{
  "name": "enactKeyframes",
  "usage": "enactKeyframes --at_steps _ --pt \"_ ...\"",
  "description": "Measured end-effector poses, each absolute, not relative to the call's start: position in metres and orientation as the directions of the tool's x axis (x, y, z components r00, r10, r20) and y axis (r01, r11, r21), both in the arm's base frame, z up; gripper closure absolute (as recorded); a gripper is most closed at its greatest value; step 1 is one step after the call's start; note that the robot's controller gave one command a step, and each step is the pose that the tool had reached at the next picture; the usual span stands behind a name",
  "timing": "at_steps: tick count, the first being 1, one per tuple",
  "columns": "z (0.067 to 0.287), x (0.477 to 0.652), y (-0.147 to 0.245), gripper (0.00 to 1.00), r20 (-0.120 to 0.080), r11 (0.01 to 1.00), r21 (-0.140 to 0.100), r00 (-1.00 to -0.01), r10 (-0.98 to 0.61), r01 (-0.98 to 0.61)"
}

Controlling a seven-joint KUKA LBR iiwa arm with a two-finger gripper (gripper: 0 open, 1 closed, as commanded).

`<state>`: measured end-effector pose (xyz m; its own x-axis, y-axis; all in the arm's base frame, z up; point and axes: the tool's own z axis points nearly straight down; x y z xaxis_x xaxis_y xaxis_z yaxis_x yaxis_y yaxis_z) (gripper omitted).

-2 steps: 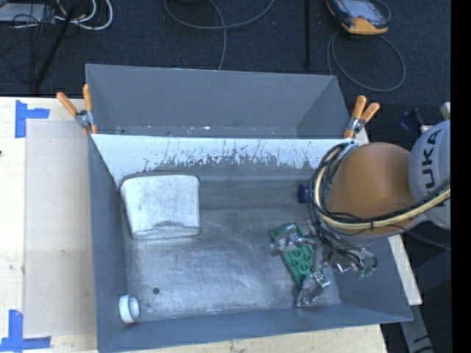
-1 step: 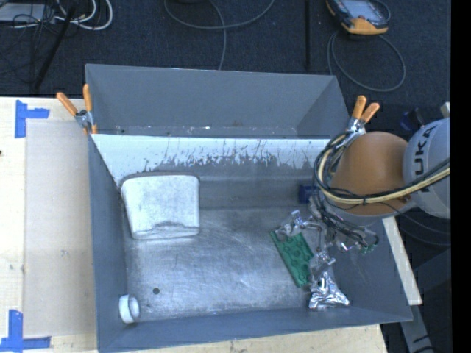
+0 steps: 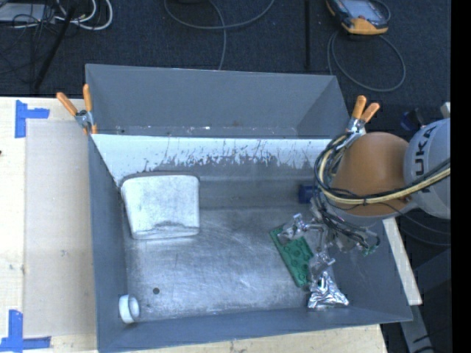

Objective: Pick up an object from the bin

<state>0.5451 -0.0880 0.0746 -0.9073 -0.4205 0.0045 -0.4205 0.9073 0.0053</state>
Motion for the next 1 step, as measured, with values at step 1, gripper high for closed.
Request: enactKeyframes --at_steps 1 --pt "0.1996 0.5447 -0.0945 1.00 -0.005 0.798 -0.004 -0.798 -0.602 -0.602"
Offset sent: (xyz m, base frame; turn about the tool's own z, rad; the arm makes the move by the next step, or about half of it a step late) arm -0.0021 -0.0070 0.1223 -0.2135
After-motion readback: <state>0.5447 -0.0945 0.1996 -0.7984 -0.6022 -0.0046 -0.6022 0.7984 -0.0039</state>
